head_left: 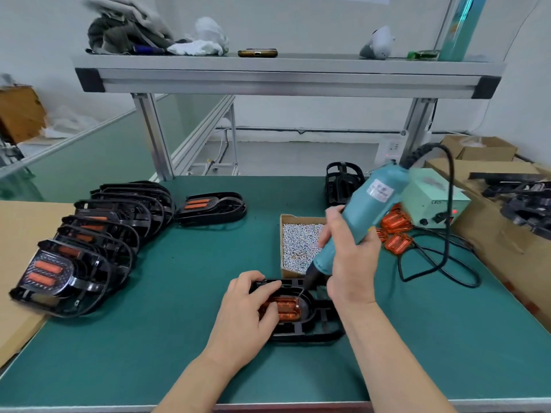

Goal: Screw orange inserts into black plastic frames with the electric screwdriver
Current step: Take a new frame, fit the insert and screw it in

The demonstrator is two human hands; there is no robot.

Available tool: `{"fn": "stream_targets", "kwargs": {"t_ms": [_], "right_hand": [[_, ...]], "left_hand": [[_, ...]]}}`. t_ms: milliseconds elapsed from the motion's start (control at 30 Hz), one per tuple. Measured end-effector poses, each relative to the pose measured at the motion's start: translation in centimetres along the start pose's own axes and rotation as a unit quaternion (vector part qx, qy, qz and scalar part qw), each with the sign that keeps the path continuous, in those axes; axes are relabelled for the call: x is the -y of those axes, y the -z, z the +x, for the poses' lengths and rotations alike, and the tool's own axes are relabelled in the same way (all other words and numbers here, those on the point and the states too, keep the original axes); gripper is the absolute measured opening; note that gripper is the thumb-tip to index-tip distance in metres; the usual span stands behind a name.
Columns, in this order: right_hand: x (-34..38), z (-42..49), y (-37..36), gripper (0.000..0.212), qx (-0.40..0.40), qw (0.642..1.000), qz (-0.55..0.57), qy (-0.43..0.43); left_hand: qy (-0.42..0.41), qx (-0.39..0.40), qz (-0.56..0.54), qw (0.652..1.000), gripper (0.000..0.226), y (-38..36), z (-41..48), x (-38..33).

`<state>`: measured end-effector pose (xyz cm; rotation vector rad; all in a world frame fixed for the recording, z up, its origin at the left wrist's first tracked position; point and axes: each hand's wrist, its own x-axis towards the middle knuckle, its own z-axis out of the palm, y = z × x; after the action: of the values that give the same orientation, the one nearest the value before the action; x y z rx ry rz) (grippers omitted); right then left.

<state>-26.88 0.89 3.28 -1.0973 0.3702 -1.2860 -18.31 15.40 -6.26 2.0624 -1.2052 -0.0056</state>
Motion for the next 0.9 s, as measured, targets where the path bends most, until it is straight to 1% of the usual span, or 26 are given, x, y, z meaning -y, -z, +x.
{"fn": "stream_targets", "kwargs": {"t_ms": [67, 133, 267, 367, 433, 533, 633, 767, 833, 900], "right_hand": [[0.2, 1.1, 0.6, 0.015, -0.036, 0.999, 0.02, -0.016], [-0.3, 2.1, 1.4, 0.017, -0.085, 0.995, 0.03, -0.051], [-2.0, 3.1, 2.9, 0.026, -0.199, 0.972, 0.061, -0.11], [-3.1, 3.6, 3.9, 0.033, -0.243, 0.956, 0.092, -0.139], [-3.6, 4.0, 4.4, 0.035, -0.245, 0.948, 0.13, -0.154], [-3.9, 4.3, 5.2, 0.032, -0.231, 0.939, 0.189, -0.169], [-4.0, 4.4, 5.7, 0.029, -0.199, 0.934, 0.223, -0.196], [-4.0, 4.6, 5.4, 0.034, -0.149, 0.93, 0.25, -0.224], [-4.0, 4.5, 5.2, 0.031, -0.124, 0.927, 0.262, -0.24], [-4.3, 4.3, 5.1, 0.027, -0.103, 0.921, 0.271, -0.261]], "left_hand": [[0.001, -0.002, -0.003, 1.0, 0.037, -0.1, 0.0, 0.0], [-0.002, -0.004, -0.009, 1.0, 0.037, -0.1, -0.1, 0.1], [-0.008, -0.005, -0.012, 1.0, 0.037, -0.1, -0.1, 0.3], [-0.012, -0.003, -0.01, 1.0, 0.038, -0.2, -0.1, 0.4], [-0.015, -0.003, -0.01, 1.0, 0.038, -0.2, -0.2, 0.5], [-0.01, 0.001, -0.011, 1.0, 0.038, -0.2, -0.1, 0.5], [-0.007, 0.0, -0.015, 1.0, 0.044, -0.1, -0.1, 0.4], [-0.001, -0.005, -0.013, 1.0, 0.051, 0.4, 0.8, -0.3], [-0.019, -0.014, 0.007, 1.0, 0.045, 1.0, 2.4, -0.8], [-0.034, -0.014, 0.042, 0.998, 0.033, 1.6, 4.9, -1.3]]}}
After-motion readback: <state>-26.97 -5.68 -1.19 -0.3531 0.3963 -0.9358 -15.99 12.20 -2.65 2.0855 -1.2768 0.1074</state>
